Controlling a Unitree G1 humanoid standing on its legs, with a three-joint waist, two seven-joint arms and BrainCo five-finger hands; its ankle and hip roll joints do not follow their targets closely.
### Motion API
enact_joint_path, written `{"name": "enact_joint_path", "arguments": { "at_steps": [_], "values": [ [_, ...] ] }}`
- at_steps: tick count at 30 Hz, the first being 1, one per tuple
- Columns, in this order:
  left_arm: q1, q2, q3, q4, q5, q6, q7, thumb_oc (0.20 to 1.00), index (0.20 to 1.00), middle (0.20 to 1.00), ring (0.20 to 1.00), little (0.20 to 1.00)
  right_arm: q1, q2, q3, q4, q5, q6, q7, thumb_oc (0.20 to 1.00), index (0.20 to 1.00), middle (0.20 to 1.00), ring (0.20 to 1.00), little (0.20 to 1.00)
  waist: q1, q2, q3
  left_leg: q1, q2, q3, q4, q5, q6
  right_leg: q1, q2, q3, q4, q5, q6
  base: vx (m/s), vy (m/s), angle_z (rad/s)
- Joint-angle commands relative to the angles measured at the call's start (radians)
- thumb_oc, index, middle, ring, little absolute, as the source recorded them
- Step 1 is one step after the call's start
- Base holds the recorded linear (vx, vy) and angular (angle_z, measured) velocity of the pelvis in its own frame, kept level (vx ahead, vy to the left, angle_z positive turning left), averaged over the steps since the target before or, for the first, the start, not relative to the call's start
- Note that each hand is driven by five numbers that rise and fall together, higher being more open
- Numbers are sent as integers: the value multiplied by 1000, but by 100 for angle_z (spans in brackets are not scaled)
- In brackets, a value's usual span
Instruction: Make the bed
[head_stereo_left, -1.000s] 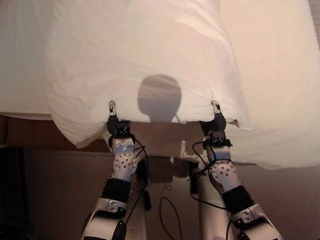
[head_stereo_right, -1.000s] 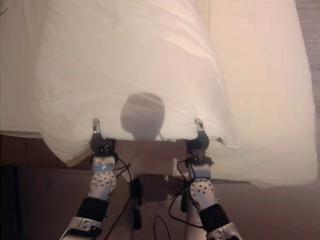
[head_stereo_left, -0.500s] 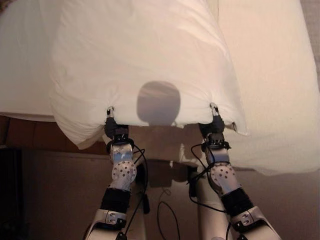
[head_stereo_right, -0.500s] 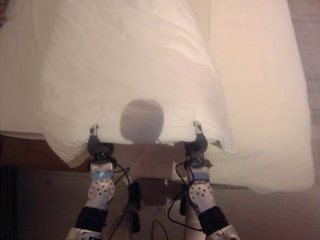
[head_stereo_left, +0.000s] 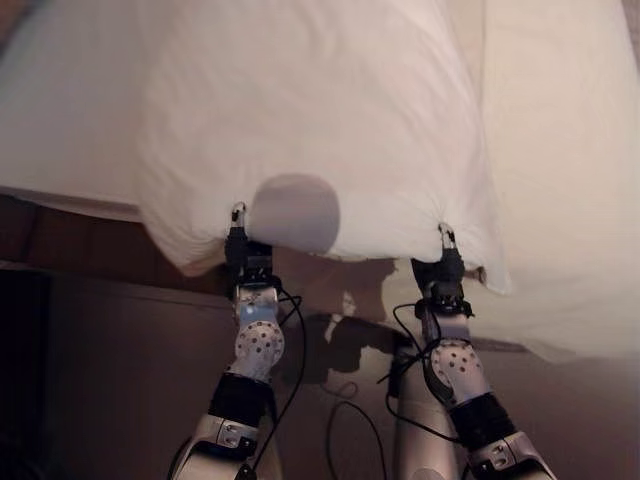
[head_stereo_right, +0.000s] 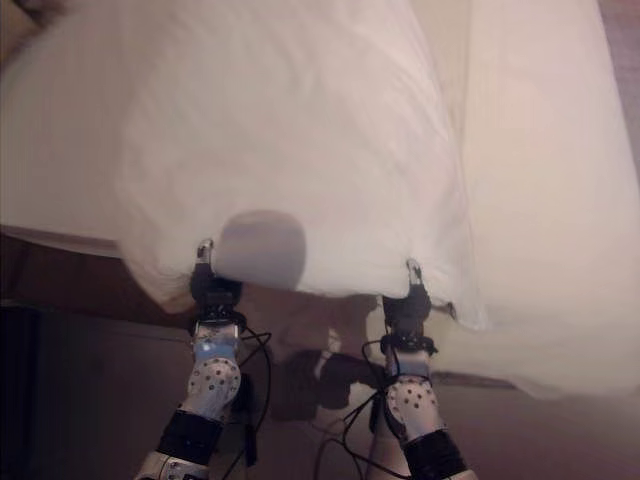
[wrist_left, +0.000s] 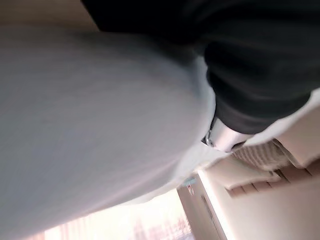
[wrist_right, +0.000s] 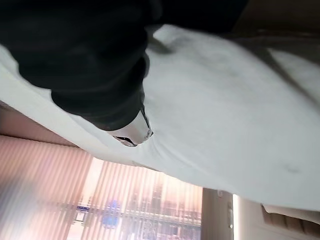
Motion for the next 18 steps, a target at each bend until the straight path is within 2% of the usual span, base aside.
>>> {"name": "enact_joint_path", "arguments": {
  "at_steps": [1, 2, 3, 5, 6, 9, 11, 13, 16, 18],
  "values": [
    [-8, 93, 133, -105, 91, -65, -22, 200, 200, 200, 200, 200, 10, -44, -73, -134, -16, -43, 66, 200, 200, 200, 200, 200, -23, 44, -43, -57, -43, -6, -49, 60, 90, 8, 44, -8, -9, 2, 35, -113, 669, -89],
    [-3, 95, 130, -110, 103, -56, -19, 200, 200, 200, 200, 200, 13, -45, -63, -124, -12, -49, 65, 200, 200, 200, 200, 200, -30, 47, -38, -52, -60, 6, -68, 68, 106, -24, 144, 7, 62, -70, 9, -124, 597, -77],
    [3, 90, 136, -116, 115, -54, -7, 200, 200, 200, 200, 200, 8, -47, -55, -112, -13, -55, 61, 200, 200, 200, 200, 200, -26, 41, -35, -42, -75, 24, -102, 82, 116, -61, 208, 8, 115, -118, -10, -105, 500, -82],
    [17, 76, 150, -125, 123, -48, 11, 200, 200, 200, 200, 200, 11, -34, -53, -94, -17, -58, 56, 200, 200, 200, 200, 200, -17, 35, -35, -7, -102, 57, -173, 107, 126, -37, 297, -63, 171, -183, -34, -63, 339, -61],
    [24, 74, 154, -127, 139, -41, 18, 200, 200, 200, 200, 200, 14, -32, -54, -87, -14, -63, 60, 200, 200, 200, 200, 200, -19, 32, -36, 18, -115, 61, -217, 118, 126, -29, 351, -60, 192, -206, -42, -41, 210, -34],
    [40, 63, 153, -131, 159, -33, 29, 200, 200, 200, 200, 200, 25, -24, -48, -80, -15, -75, 63, 200, 200, 200, 200, 200, -17, 26, -46, 37, -144, 72, -277, 156, 130, 17, 438, -34, 156, -224, -63, -46, 78, -23],
    [45, 58, 154, -128, 162, -28, 37, 200, 200, 200, 200, 200, 31, -24, -43, -73, -20, -76, 62, 200, 200, 200, 200, 200, -13, 33, -51, 38, -150, 69, -280, 157, 132, 8, 459, -23, 160, -226, -69, -45, -17, 0],
    [55, 45, 156, -131, 163, -31, 33, 200, 200, 200, 200, 200, 37, -37, -47, -67, -32, -65, 54, 200, 200, 200, 200, 200, -6, 57, -51, 28, -148, 66, -242, 144, 132, 7, 442, -12, 153, -229, -71, -76, -46, -10],
    [68, 27, 163, -123, 148, -41, 35, 200, 200, 200, 200, 200, 43, -46, -51, -56, -29, -57, 56, 200, 200, 200, 200, 200, -12, 65, -55, 21, -144, 66, -234, 148, 127, 12, 439, -10, 133, -211, -66, -61, -104, -11],
    [82, 14, 154, -113, 137, -28, 32, 200, 200, 200, 200, 200, 53, -49, -70, -68, -38, -66, 43, 200, 200, 200, 200, 200, -24, 77, -61, 9, -136, 78, -203, 151, 110, 44, 426, -19, 89, -214, -69, -23, -128, 5]
  ]
}}
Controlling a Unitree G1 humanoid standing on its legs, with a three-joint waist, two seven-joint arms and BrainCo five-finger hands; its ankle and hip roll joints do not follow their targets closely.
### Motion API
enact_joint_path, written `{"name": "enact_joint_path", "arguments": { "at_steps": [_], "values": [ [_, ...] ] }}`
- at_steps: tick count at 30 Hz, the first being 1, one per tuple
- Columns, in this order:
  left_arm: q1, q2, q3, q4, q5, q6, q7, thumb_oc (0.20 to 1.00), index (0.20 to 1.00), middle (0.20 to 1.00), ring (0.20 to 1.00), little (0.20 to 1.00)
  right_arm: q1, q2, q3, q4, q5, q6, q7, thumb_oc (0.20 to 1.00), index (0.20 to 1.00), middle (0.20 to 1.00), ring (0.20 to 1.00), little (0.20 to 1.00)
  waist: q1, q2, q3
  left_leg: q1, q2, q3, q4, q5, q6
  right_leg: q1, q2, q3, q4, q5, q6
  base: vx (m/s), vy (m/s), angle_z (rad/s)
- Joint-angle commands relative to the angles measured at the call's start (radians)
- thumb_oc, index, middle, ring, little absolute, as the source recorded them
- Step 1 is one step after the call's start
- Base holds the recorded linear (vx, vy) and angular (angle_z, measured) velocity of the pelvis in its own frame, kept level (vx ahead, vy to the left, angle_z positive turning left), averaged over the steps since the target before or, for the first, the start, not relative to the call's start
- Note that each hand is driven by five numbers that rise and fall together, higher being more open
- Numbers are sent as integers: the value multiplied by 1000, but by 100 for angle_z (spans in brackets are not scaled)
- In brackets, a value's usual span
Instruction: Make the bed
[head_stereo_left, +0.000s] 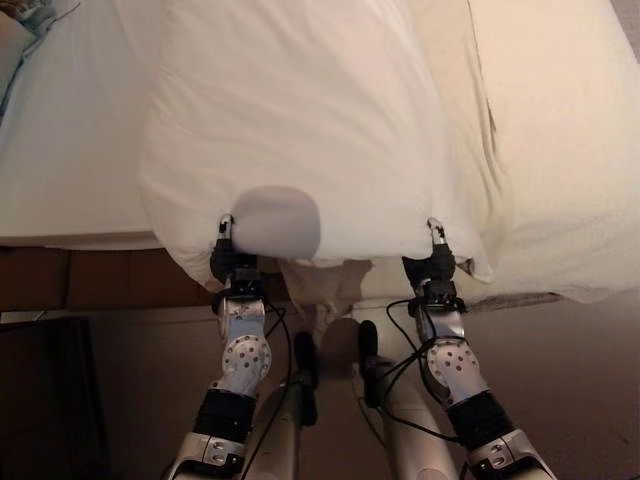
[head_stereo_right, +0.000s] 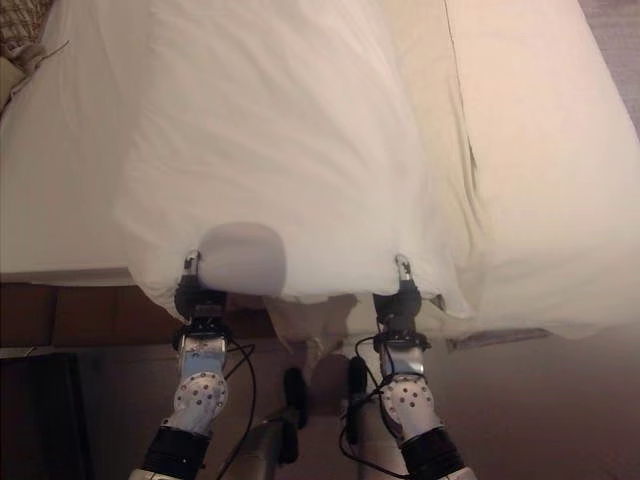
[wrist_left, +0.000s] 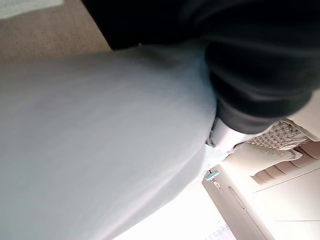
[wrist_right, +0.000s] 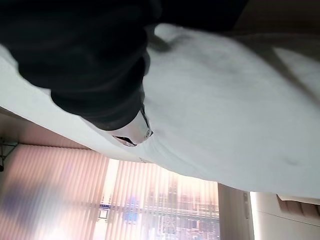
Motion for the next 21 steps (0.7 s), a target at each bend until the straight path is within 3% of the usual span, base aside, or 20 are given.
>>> {"name": "enact_joint_path", "arguments": {
  "at_steps": [1, 2, 3, 6, 7, 8, 9, 10, 11, 12, 13, 14, 15, 16, 17, 18, 19, 20, 21],
  "values": [
    [32, 30, 81, -64, 56, -44, -24, 200, 200, 200, 200, 200, 93, -49, -112, -79, -30, -83, 32, 200, 200, 200, 200, 200, -18, 55, -77, -48, -35, -43, 20, 40, -34, 112, 41, -59, -152, 57, 71, 2, -98, 14],
    [32, 30, 81, -64, 56, -44, -24, 200, 200, 200, 200, 200, 93, -49, -112, -79, -30, -83, 32, 200, 200, 200, 200, 200, -18, 55, -77, -48, -35, -43, 20, 40, -34, 112, 41, -59, -152, 57, 71, -35, -78, 24],
    [47, 21, 73, -61, 45, -46, -28, 200, 200, 200, 200, 200, 97, -68, -117, -74, -44, -77, 25, 200, 200, 200, 200, 200, -9, 51, -56, -93, -60, -101, 134, 73, -77, 147, 39, -46, -160, 48, 52, -46, -30, 20],
    [57, 18, 80, -74, 47, -48, -24, 200, 200, 200, 200, 200, 84, -70, -123, -59, -43, -83, 19, 200, 200, 200, 200, 200, -11, 45, -63, -84, -36, -127, 118, 57, -62, 140, 28, -39, -147, 49, 57, -18, -5, 11],
    [65, 20, 87, -80, 51, -44, -27, 200, 200, 200, 200, 200, 81, -73, -131, -55, -39, -85, 23, 200, 200, 200, 200, 200, -18, 38, -67, -78, 7, -126, 102, 53, -56, 140, 15, -33, -143, 45, 60, 24, 96, -13],
    [84, 30, 93, -105, 63, -46, -27, 200, 200, 200, 200, 200, 75, -76, -134, -44, -39, -84, 21, 200, 200, 200, 200, 200, -11, 21, -77, -56, 101, -198, 21, 98, -56, 137, -13, -16, -133, 35, 63, 45, 159, 6],
    [87, 37, 100, -116, 67, -54, -19, 200, 200, 200, 200, 200, 78, -72, -134, -42, -35, -86, 19, 200, 200, 200, 200, 200, -8, 18, -78, -29, 149, -238, -47, 143, -70, 126, -20, -3, -117, 27, 65, 39, 140, 11],
    [86, 37, 100, -117, 67, -54, -18, 200, 200, 200, 200, 200, 77, -72, -134, -42, -35, -86, 19, 200, 200, 200, 200, 200, -8, 18, -79, -29, 149, -238, -55, 150, -71, 124, -20, -4, -118, 29, 64, 32, 287, 1],
    [79, 47, 108, -128, 74, -65, 0, 200, 200, 200, 200, 200, 75, -74, -134, -45, -36, -97, 7, 200, 200, 200, 200, 200, 1, 21, -73, 12, 219, -312, -160, 226, -102, 97, -38, 33, -80, 15, 78, 9, 222, -11],
    [78, 47, 109, -128, 75, -65, 0, 200, 200, 200, 200, 200, 74, -74, -135, -45, -36, -97, 6, 200, 200, 200, 200, 200, 2, 21, -75, 10, 220, -313, -165, 232, -102, 93, -37, 33, -80, 19, 78, 46, 507, -10],
    [68, 53, 110, -122, 60, -74, 2, 200, 200, 200, 200, 200, 70, -75, -134, -43, -22, -97, 9, 200, 200, 200, 200, 200, 15, 34, -84, 42, 260, -349, -245, 284, -147, 69, -49, 61, -69, 20, 98, 51, 452, -8],
    [65, 57, 111, -119, 58, -73, -1, 200, 200, 200, 200, 200, 72, -74, -136, -39, -17, -92, 13, 200, 200, 200, 200, 200, 19, 39, -92, 55, 272, -351, -267, 296, -162, 66, -65, 70, -75, 27, 117, 60, 455, -18],
    [66, 58, 111, -119, 57, -73, -2, 200, 200, 200, 200, 200, 72, -74, -136, -39, -16, -92, 14, 200, 200, 200, 200, 200, 19, 38, -92, 57, 272, -350, -271, 297, -162, 67, -65, 70, -76, 27, 118, 66, 338, -23],
    [66, 58, 108, -114, 49, -72, -10, 200, 200, 200, 200, 200, 77, -76, -129, -40, -15, -83, 17, 200, 200, 200, 200, 200, 14, 47, -97, 68, 264, -310, -253, 249, -153, 75, -88, 68, -90, 40, 138, 63, 488, -24],
    [25, 70, 97, -98, 30, -82, -17, 200, 200, 200, 200, 200, 88, -68, -136, -55, -27, -85, 23, 200, 200, 200, 200, 200, 0, 44, -92, 45, 228, -221, -192, 171, -148, 93, -152, 70, -127, 94, 185, 61, 502, -8],
    [23, 72, 97, -95, 29, -83, -19, 200, 200, 200, 200, 200, 88, -67, -137, -56, -28, -85, 22, 200, 200, 200, 200, 200, -2, 41, -91, 39, 223, -222, -179, 164, -144, 97, -157, 70, -135, 97, 189, 72, 732, 11],
    [3, 87, 65, -83, 28, -76, -33, 200, 200, 200, 200, 200, 93, -61, -143, -70, -31, -79, 25, 200, 200, 200, 200, 200, 0, 28, -85, -3, 144, -241, -37, 84, -128, 147, -229, 70, -223, 159, 195, 86, 626, 33],
    [8, 98, 63, -84, 20, -68, -48, 200, 200, 200, 200, 200, 97, -56, -149, -63, -26, -73, 32, 200, 200, 200, 200, 200, -2, 18, -83, -16, 112, -252, 12, 25, -104, 170, -268, 67, -259, 224, 204, 80, 618, 48],
    [8, 99, 63, -84, 19, -68, -48, 200, 200, 200, 200, 200, 97, -55, -149, -62, -26, -73, 33, 200, 200, 200, 200, 200, -3, 17, -85, -21, 110, -252, 14, 27, -103, 168, -270, 67, -264, 229, 205, 59, 444, 62]
  ]
}}
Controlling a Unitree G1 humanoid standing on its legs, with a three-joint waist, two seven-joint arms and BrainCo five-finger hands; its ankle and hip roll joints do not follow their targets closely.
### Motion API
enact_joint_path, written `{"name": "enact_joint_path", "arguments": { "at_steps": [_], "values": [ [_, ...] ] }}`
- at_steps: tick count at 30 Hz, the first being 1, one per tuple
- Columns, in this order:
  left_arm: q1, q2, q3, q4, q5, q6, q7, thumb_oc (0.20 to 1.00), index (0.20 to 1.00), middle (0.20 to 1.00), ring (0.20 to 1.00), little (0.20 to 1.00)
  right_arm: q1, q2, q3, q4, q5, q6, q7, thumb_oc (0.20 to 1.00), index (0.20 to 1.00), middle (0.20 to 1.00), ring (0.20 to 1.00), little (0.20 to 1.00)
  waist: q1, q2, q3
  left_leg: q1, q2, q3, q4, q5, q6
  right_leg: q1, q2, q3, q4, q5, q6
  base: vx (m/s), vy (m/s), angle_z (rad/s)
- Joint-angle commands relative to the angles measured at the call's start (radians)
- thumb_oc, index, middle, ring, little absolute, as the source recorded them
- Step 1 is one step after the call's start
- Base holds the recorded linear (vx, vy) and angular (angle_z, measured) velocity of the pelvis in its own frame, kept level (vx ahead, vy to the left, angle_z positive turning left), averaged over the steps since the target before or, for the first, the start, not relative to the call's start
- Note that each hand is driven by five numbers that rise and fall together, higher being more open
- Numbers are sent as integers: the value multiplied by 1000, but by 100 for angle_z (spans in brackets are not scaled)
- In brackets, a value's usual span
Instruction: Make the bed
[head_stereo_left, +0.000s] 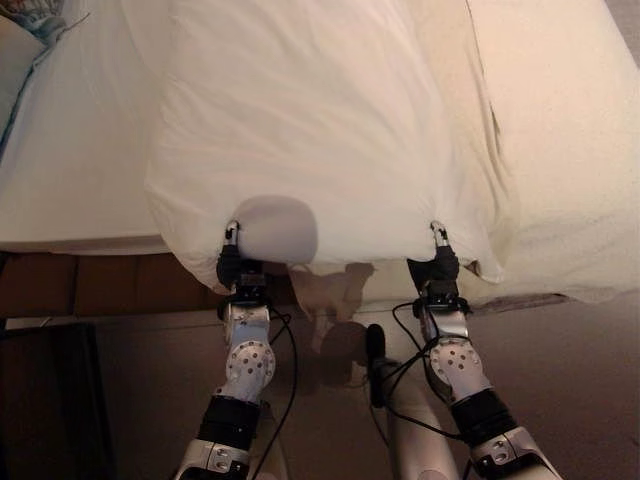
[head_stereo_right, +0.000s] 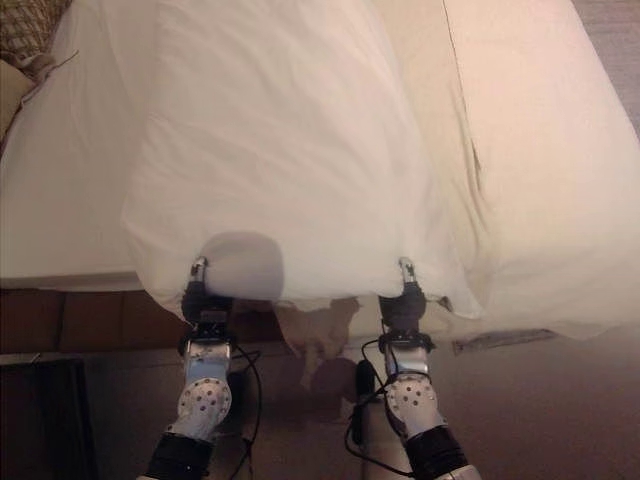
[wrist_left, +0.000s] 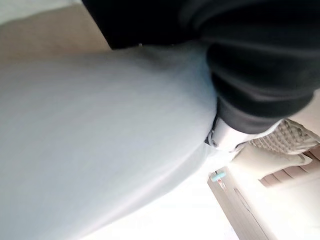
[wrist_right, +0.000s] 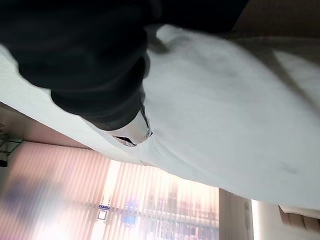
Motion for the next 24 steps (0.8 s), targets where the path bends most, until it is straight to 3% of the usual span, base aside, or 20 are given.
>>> {"name": "enact_joint_path", "arguments": {
  "at_steps": [1, 2, 4, 6, 7, 8, 9, 10, 13, 14, 17, 22, 23, 24],
  "values": [
    [61, 118, 124, -118, 36, -89, -31, 200, 200, 200, 200, 200, 53, -12, -84, -72, -18, -70, 44, 200, 200, 200, 200, 200, 10, -18, -72, -37, -81, -46, 121, -103, 119, 156, -125, 80, -323, 326, 83, 63, 625, 43],
    [68, 127, 118, -116, 42, -87, -32, 200, 200, 200, 200, 200, 52, -3, -75, -92, -41, -64, 42, 200, 200, 200, 200, 200, 24, -14, -76, -43, -104, -16, 139, -127, 146, 155, -170, 6, -384, 384, 72, 74, 619, 12],
    [67, 129, 117, -108, 58, -83, -29, 200, 200, 200, 200, 200, 53, 2, -74, -91, -34, -61, 53, 200, 200, 200, 200, 200, 18, -10, -77, -43, -115, -13, 134, -128, 155, 167, -157, 6, -389, 365, 69, 23, 464, -49],
    [49, 136, 101, -98, 70, -72, -35, 200, 200, 200, 200, 200, 66, -9, -72, -87, -35, -57, 61, 200, 200, 200, 200, 200, 3, -4, -80, -51, -154, -12, 118, -113, 173, 165, -72, 49, -326, 250, 39, -38, 560, -25],
    [59, 130, 108, -95, 74, -64, -33, 200, 200, 200, 200, 200, 70, -4, -62, -79, -27, -57, 66, 200, 200, 200, 200, 200, 4, -4, -77, -23, -179, 8, 59, -88, 184, 127, 45, 25, -274, 166, 12, -48, 421, 8],
    [59, 130, 108, -95, 74, -64, -33, 200, 200, 200, 200, 200, 70, -4, -62, -79, -27, -57, 67, 200, 200, 200, 200, 200, 4, -5, -78, -24, -180, 9, 55, -84, 184, 123, 45, 27, -271, 167, 12, -51, 360, -1],
    [64, 123, 112, -94, 80, -57, -25, 200, 200, 200, 200, 200, 70, -4, -56, -74, -30, -57, 70, 200, 200, 200, 200, 200, 9, -9, -74, -7, -190, 27, 16, -74, 186, 114, 87, -24, -244, 140, 5, -18, 235, -18],
    [78, 117, 117, -94, 106, -46, -25, 200, 200, 200, 200, 200, 85, -5, -45, -69, -37, -61, 70, 200, 200, 200, 200, 200, -5, -19, -74, 34, -221, 31, -52, -49, 185, 104, 195, -11, -213, 112, -7, -19, 237, -20],
    [88, 109, 117, -93, 104, -44, -26, 200, 200, 200, 200, 200, 95, -4, -46, -74, -34, -68, 73, 200, 200, 200, 200, 200, -9, -19, -78, 47, -232, 36, -75, -35, 187, 94, 232, 17, -211, 113, -12, 35, 138, -8],
    [112, 99, 113, -91, 111, -32, -18, 200, 200, 200, 200, 200, 113, -3, -50, -71, -43, -72, 73, 200, 200, 200, 200, 200, -17, -14, -81, 64, -255, 45, -107, -26, 190, 81, 274, 24, -249, 131, -25, 67, 97, -16],
    [120, 89, 105, -94, 116, -29, -10, 200, 200, 200, 200, 200, 141, -15, -52, -79, -45, -61, 79, 200, 200, 200, 200, 200, -33, -1, -82, 49, -269, 47, -74, -43, 193, 80, 266, 60, -275, 139, -22, 31, 33, -14],
    [135, 64, 107, -91, 94, -45, -10, 200, 200, 200, 200, 200, 135, -30, -71, -45, -40, -56, 77, 200, 200, 200, 200, 200, -32, 15, -82, 3, -267, 75, 20, -59, 175, 106, 250, 56, -281, 141, -29, -20, -59, 13],
    [130, 56, 109, -93, 92, -44, -11, 200, 200, 200, 200, 200, 137, -35, -89, -47, -39, -60, 77, 200, 200, 200, 200, 200, -40, 21, -78, -18, -254, 114, 94, -54, 148, 128, 236, 40, -292, 135, -35, -27, -168, 5],
    [118, 50, 95, -98, 94, -41, -18, 200, 200, 200, 200, 200, 130, -44, -97, -41, -37, -59, 73, 200, 200, 200, 200, 200, -45, 27, -69, -78, -229, 144, 207, 4, 90, 145, 224, 16, -305, 129, -56, -53, -164, 56]
  ]
}}
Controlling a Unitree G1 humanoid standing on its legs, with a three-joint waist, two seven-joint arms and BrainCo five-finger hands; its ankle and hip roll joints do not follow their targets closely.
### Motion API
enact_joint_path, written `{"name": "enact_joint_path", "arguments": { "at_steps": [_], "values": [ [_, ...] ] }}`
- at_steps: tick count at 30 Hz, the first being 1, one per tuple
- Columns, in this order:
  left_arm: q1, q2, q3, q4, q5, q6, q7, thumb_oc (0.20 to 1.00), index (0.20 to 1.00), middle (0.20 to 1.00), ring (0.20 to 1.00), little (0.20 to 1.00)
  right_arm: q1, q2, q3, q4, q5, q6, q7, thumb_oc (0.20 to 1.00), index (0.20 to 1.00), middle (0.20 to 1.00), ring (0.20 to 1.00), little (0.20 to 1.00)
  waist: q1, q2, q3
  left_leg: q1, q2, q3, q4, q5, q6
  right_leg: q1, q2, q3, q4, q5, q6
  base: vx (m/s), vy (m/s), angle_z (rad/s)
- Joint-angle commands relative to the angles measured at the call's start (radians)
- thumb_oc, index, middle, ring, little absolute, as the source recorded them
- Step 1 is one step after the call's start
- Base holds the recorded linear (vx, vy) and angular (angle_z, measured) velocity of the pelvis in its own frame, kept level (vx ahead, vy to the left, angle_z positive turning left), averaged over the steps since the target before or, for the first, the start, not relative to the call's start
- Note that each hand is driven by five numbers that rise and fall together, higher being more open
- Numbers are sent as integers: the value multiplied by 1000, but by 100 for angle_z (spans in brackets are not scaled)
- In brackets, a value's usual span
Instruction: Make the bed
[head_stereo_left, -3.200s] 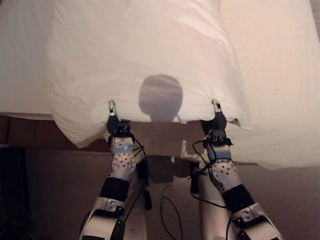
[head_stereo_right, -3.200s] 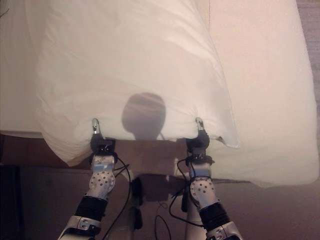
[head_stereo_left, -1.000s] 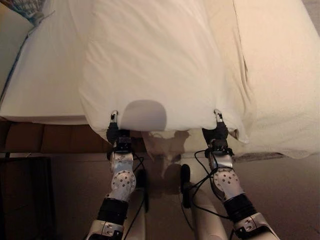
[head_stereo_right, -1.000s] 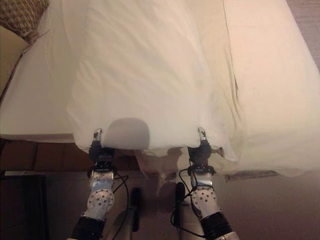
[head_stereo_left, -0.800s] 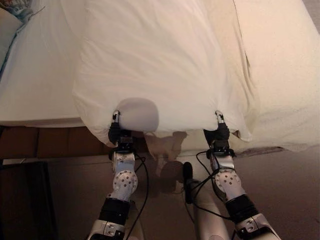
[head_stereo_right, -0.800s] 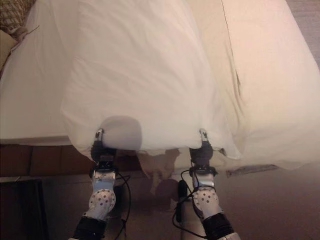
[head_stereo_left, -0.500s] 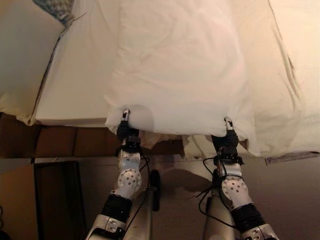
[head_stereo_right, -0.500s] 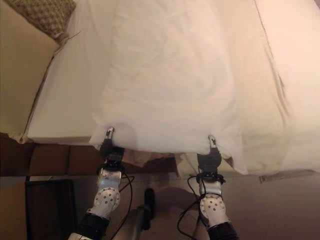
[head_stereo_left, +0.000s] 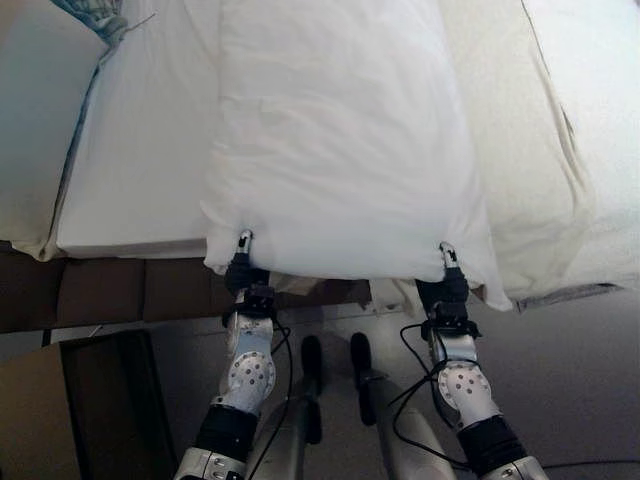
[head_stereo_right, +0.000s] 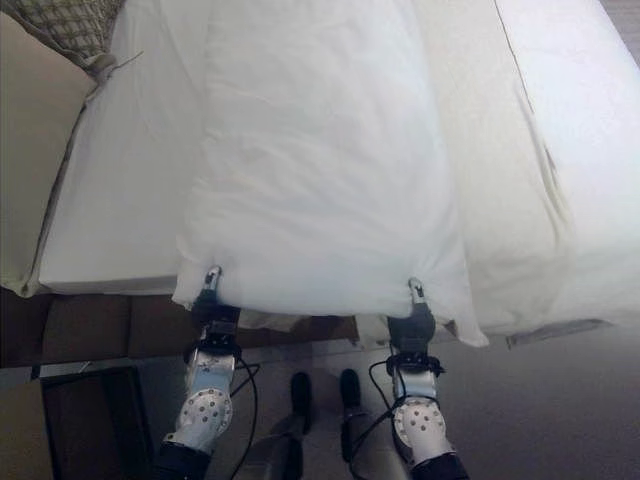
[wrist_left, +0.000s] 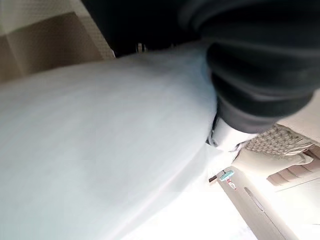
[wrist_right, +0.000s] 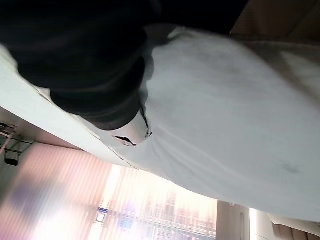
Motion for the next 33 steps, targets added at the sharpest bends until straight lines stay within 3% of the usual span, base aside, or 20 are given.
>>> {"name": "enact_joint_path", "arguments": {
  "at_steps": [1, 3, 5, 7, 9, 10, 11, 12, 14, 16, 17, 20, 24, 26, 28, 29, 30, 31, 33],
  "values": [
    [-10, 23, 92, -85, 25, -81, -12, 200, 200, 200, 200, 200, 63, -82, -113, -71, -16, -63, 44, 200, 200, 200, 200, 200, -26, 35, -47, -127, -5, 58, 292, 12, -150, 75, -8, -33, -207, 128, 60, -55, -88, 96],
    [-16, 23, 96, -82, 23, -87, -7, 200, 200, 200, 200, 200, 60, -81, -108, -61, -12, -62, 41, 200, 200, 200, 200, 200, -29, 32, -48, -137, 2, 51, 300, 1, -139, 69, -6, -36, -195, 122, 53, -33, -65, 83],
    [-21, 23, 110, -83, 19, -92, 4, 200, 200, 200, 200, 200, 52, -77, -105, -48, -8, -72, 34, 200, 200, 200, 200, 200, -39, 17, -53, -130, 77, 51, 266, -27, -105, 57, -16, -32, -171, 107, 53, -44, -69, -7],
    [-23, 33, 119, -93, 32, -100, 9, 200, 200, 200, 200, 200, 34, -78, -101, -22, -11, -71, 37, 200, 200, 200, 200, 200, -31, 4, -60, -98, 151, -23, 129, -2, -98, 36, -34, -24, -154, 92, 60, 8, 35, 7],
    [-33, 41, 129, -87, 34, -113, 23, 200, 200, 200, 200, 200, 28, -67, -98, 15, 0, -73, 39, 200, 200, 200, 200, 200, -27, 10, -60, -73, 241, -67, -26, 104, -130, -5, -37, -20, -121, 79, 66, 4, 104, 10],
    [-34, 41, 129, -87, 35, -113, 23, 200, 200, 200, 200, 200, 27, -67, -98, 17, 1, -73, 40, 200, 200, 200, 200, 200, -27, 9, -61, -64, 242, -66, -46, 115, -132, -7, -37, -20, -117, 77, 65, 13, 219, 0],
    [-44, 45, 128, -73, 34, -115, 29, 200, 200, 200, 200, 200, 20, -61, -96, 35, 3, -81, 32, 200, 200, 200, 200, 200, -30, 15, -60, -35, 304, -50, -151, 163, -154, -15, -49, -19, -108, 68, 78, 38, 256, -4],
    [-53, 46, 123, -63, 35, -114, 32, 200, 200, 200, 200, 200, 14, -60, -92, 53, 8, -85, 28, 200, 200, 200, 200, 200, -29, 24, -62, -8, 315, -20, -202, 173, -166, -17, -55, -26, -111, 71, 90, 38, 518, -2],
    [-68, 49, 100, -41, 17, -120, 28, 200, 200, 200, 200, 200, -1, -54, -76, 70, 2, -84, 20, 200, 200, 200, 200, 200, -23, 36, -56, 1, 301, -42, -205, 148, -175, -34, -55, -14, -105, 92, 111, 9, 351, 1],
    [-82, 59, 78, -24, 18, -115, 26, 200, 200, 200, 200, 200, -4, -48, -81, 75, 10, -88, 27, 200, 200, 200, 200, 200, -22, 36, -53, -3, 278, -1, -205, 142, -178, -45, -86, -13, -110, 108, 128, 11, 339, -24],
    [-103, 49, 58, 9, 3, -119, 22, 200, 200, 200, 200, 200, -20, -47, -76, 94, -2, -82, 22, 200, 200, 200, 200, 200, -23, 29, -45, -35, 234, -1, -116, 102, -160, -36, -127, 3, -123, 127, 147, 23, 380, -24],
    [-101, 54, 56, 46, 1, -111, 3, 200, 200, 200, 200, 200, -31, -48, -88, 123, -12, -63, 36, 200, 200, 200, 200, 200, -25, 18, -41, -74, 197, 6, -12, 42, -144, -12, -172, 17, -156, 146, 164, 42, 362, 20],
    [-100, 53, 29, 120, 16, -91, 2, 200, 200, 200, 200, 200, -43, -48, -98, 162, -34, -33, 64, 200, 200, 200, 200, 200, -34, 26, -41, -80, 117, 22, 36, -25, -92, 35, -262, 64, -265, 242, 189, 85, 416, -9],
    [-90, 57, 26, 133, 24, -93, 5, 200, 200, 200, 200, 200, -54, -38, -92, 187, -46, -18, 77, 200, 200, 200, 200, 200, -24, 25, -43, -76, 119, 39, 38, -35, -78, 25, -258, 9, -262, 233, 181, 38, 248, -18],
    [-95, 54, 38, 180, 26, -113, 32, 200, 200, 200, 200, 200, -68, -39, -70, 236, -71, -20, 69, 200, 200, 200, 200, 200, -26, 14, -41, -69, 119, 67, 21, -31, -77, 9, -199, -26, -225, 192, 161, 8, 143, -32],
    [-96, 40, 50, 211, 26, -122, 45, 200, 200, 200, 200, 200, -58, -45, -63, 270, -110, -13, 58, 200, 200, 200, 200, 200, -24, 14, -45, -54, 118, 82, 7, -36, -81, 29, -216, -39, -273, 198, 162, 39, 85, -32],
    [-102, 40, 57, 242, 40, -124, 57, 200, 200, 200, 200, 200, -55, -36, -62, 290, -102, -11, 60, 200, 200, 200, 200, 200, -27, 12, -44, -49, 116, 79, -3, -30, -78, 25, -208, -8, -267, 203, 163, 80, 81, -30],
    [-107, 22, 84, 282, 24, -147, 79, 200, 200, 200, 200, 200, -55, -27, -55, 335, -105, 0, 59, 200, 200, 200, 200, 200, -11, 10, -43, -37, 121, 90, -12, -30, -83, 30, -228, -49, -286, 222, 173, 39, 17, -31],
    [-141, 7, 112, 362, 10, -165, 105, 200, 200, 200, 200, 200, -68, -30, -44, 414, -132, 17, 49, 200, 200, 200, 200, 200, -10, 3, -47, -30, 122, 100, -49, -10, -89, 36, -234, -42, -326, 259, 185, 27, -36, -24]
  ]
}}
